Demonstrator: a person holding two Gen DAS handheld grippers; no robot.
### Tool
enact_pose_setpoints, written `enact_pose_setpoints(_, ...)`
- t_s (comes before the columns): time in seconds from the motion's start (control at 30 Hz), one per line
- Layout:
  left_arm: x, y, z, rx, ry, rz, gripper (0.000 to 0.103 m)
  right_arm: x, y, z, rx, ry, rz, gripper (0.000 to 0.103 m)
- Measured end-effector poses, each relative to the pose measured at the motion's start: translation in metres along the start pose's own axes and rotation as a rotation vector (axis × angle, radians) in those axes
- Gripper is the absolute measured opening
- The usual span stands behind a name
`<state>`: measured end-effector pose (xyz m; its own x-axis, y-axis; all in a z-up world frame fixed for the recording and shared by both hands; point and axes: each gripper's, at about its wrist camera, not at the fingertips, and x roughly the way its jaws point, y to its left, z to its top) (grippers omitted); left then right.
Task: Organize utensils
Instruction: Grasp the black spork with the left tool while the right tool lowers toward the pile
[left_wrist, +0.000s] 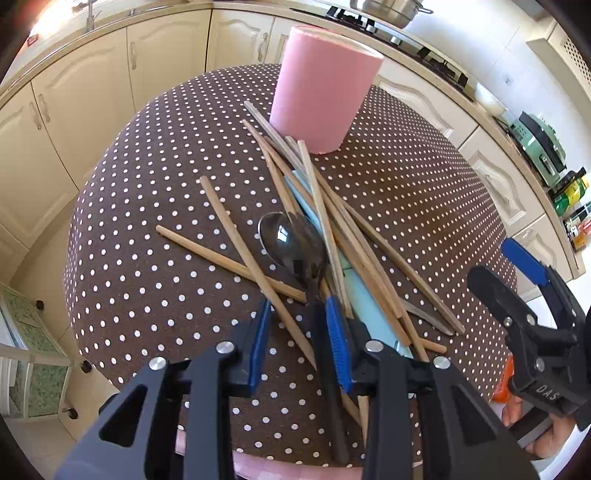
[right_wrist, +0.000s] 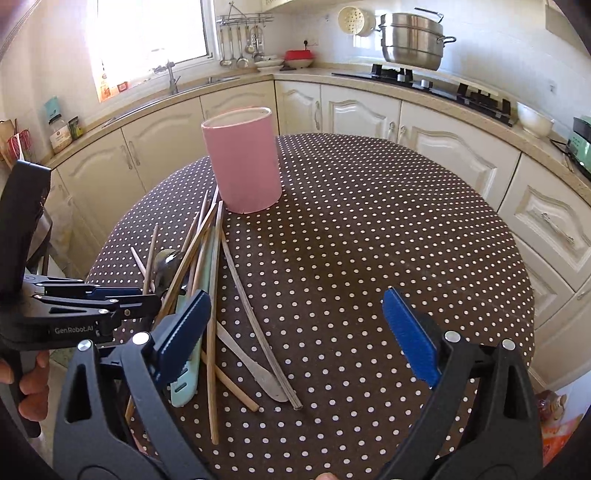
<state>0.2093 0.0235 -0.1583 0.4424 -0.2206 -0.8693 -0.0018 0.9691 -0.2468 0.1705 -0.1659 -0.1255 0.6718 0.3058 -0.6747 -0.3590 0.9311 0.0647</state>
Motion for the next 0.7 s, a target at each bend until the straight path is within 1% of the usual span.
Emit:
enact_pose_setpoints(0.2, 0.003, 0.003, 0.001, -0.033, 0.044, -0.058, 0.031, 0.004, 0.001, 0.004, 0.006, 0.019, 0.028, 0.092)
enact_pose_setpoints(0.3, 0.005, 0.007, 0.002, -0.053, 0.049, -0.069, 0.03, 0.005, 0.001, 0.006, 0.011, 0.026, 0.036, 0.092)
enact_pose_setpoints(0.33, 0.005, 0.008, 0.002, -0.051, 0.049, -0.073, 0.029, 0.005, 0.002, 0.006, 0.01, 0.027, 0.038, 0.092)
enact_pose_setpoints(0.4, 0.005, 0.013, 0.002, -0.06, 0.065, -0.077, 0.013, 0.006, 0.003, 0.007, 0.014, 0.034, 0.048, 0.092)
enact_pose_setpoints(0.6, 0.003, 0.018, 0.001, -0.087, 0.059, -0.095, 0.012, 0.009, 0.004, 0.009, 0.015, 0.058, 0.055, 0.092)
enact_pose_setpoints(0.7, -0.002, 0.025, -0.002, -0.107, 0.051, -0.123, 0.011, 0.01, 0.006, 0.01, 0.006, 0.068, 0.059, 0.092)
